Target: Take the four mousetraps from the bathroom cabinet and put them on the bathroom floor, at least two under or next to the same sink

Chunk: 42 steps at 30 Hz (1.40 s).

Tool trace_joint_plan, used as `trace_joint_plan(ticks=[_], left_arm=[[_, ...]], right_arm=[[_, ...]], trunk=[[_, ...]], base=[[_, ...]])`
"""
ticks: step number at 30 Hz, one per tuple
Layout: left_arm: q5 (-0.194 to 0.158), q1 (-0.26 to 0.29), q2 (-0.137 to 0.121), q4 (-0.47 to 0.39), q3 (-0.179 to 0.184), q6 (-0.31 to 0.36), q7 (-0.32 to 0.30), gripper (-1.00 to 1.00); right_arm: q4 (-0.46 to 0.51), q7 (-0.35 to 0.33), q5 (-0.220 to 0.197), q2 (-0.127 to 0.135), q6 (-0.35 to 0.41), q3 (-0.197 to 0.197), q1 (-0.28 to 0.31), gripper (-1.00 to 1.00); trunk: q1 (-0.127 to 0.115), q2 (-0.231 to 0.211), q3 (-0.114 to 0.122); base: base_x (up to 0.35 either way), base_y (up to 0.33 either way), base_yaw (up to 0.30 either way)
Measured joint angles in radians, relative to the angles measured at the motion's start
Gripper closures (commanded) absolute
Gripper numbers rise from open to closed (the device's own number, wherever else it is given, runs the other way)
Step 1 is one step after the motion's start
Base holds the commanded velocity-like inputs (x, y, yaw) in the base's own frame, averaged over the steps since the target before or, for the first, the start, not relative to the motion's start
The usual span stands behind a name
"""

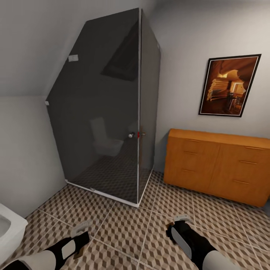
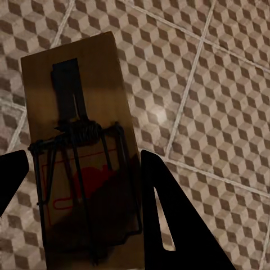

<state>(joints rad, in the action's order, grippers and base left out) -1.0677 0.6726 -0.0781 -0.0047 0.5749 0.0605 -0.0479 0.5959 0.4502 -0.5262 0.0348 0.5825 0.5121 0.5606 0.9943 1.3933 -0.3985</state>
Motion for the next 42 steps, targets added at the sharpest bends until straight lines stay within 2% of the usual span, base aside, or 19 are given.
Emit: trace_joint_plan(ticks=[17, 25, 29, 31, 32, 34, 36, 37, 39, 40, 41, 42], left_arm=[[0.000, -0.001, -0.002, 0.000, 0.000, -0.002, -0.004, 1.00], [0.004, -0.004, -0.008, -0.006, 0.001, -0.011, -0.026, 1.00], [0.010, -0.003, -0.017, -0.033, 0.006, -0.018, -0.056, 1.00], [0.012, -0.002, -0.023, -0.076, 0.009, -0.021, -0.058, 1.00], [0.013, -0.002, -0.033, -0.125, 0.011, -0.022, -0.059, 1.00], [0.015, -0.002, -0.080, -0.271, 0.011, -0.012, -0.058, 1.00], [0.014, -0.001, -0.162, -0.448, 0.005, 0.012, -0.049, 1.00], [0.013, -0.001, -0.188, -0.493, 0.004, 0.023, -0.045, 1.00], [0.009, -0.001, -0.293, -0.649, -0.015, 0.082, -0.020, 1.00], [0.008, -0.001, -0.320, -0.685, -0.024, 0.096, -0.012, 1.00], [0.007, -0.002, -0.383, -0.772, -0.062, 0.125, 0.011, 1.00], [0.008, -0.001, -0.460, -0.841, -0.102, 0.143, 0.027, 1.00]], right_arm=[[-0.002, 0.000, 0.000, 0.000, 0.000, 0.000, 0.000, 1.00], [-0.001, 0.000, 0.001, 0.001, 0.001, 0.000, 0.000, 1.00], [-0.001, 0.000, 0.003, 0.003, 0.000, 0.000, 0.000, 1.00], [0.000, 0.000, 0.004, 0.004, 0.000, 0.001, 0.000, 1.00], [0.000, 0.000, 0.004, 0.005, 0.001, 0.001, 0.000, 1.00], [0.006, 0.001, 0.005, 0.006, 0.007, 0.000, 0.000, 1.00], [0.014, 0.002, 0.006, 0.008, 0.012, -0.001, 0.000, 1.00], [0.017, 0.002, 0.006, 0.009, 0.014, -0.001, 0.000, 1.00], [0.035, 0.002, 0.007, 0.012, 0.021, -0.002, 0.000, 1.00], [0.043, 0.002, 0.006, 0.012, 0.023, -0.002, 0.000, 1.00], [0.066, 0.002, 0.008, 0.014, 0.026, 0.000, 0.000, 1.00], [0.089, 0.003, 0.008, 0.015, 0.027, 0.000, 0.000, 1.00]], trunk=[[0.000, 0.000, 0.000], [0.000, 0.000, 0.000], [0.000, 0.000, 0.000], [0.000, 0.000, 0.000], [0.000, 0.000, 0.000], [0.000, 0.000, 0.000], [0.000, 0.000, 0.000], [0.000, 0.000, 0.000], [0.000, 0.000, 0.000], [0.000, 0.000, 0.000], [0.000, 0.000, 0.000], [0.000, 0.000, 0.000]], base=[[0.000, 0.000, 0.279], [0.000, 0.000, 0.242], [0.000, 0.000, 0.039], [0.000, 0.000, 0.013], [0.000, 0.000, 0.006], [0.000, 0.000, 0.003], [0.000, 0.000, 0.002], [0.000, 0.000, 0.000], [0.000, 0.000, 0.000], [0.000, 0.000, 0.000], [0.000, 0.000, 0.000], [0.000, 0.000, 0.000]])
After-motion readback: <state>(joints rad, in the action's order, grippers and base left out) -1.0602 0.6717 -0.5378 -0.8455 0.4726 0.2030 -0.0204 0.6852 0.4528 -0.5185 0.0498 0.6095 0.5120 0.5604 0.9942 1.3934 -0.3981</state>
